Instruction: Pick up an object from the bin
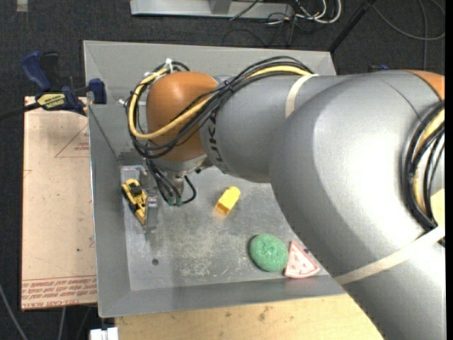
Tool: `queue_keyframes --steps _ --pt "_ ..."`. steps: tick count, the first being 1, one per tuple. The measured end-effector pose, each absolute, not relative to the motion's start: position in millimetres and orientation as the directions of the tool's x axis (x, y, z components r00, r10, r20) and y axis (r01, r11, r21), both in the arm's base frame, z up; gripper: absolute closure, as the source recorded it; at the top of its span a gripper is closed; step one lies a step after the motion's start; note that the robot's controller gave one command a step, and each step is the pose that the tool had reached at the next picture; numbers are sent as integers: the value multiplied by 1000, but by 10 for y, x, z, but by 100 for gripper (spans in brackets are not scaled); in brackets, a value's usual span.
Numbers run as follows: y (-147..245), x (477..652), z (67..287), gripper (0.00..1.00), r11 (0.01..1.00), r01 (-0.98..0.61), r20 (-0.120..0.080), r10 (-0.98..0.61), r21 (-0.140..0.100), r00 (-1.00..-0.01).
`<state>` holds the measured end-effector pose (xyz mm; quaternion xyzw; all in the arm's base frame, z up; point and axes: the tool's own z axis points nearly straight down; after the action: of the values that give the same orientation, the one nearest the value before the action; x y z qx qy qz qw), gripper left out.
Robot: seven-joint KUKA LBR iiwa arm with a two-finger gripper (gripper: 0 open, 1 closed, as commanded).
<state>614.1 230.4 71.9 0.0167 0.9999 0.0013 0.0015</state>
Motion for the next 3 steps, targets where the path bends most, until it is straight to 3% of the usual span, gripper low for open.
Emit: queue_keyframes --steps 2,3 --pt "2310 6158 787 0 949 316 -1 316 2 -949" --pt "2382 6233 702 100 997 71 -1 71 1 -997"
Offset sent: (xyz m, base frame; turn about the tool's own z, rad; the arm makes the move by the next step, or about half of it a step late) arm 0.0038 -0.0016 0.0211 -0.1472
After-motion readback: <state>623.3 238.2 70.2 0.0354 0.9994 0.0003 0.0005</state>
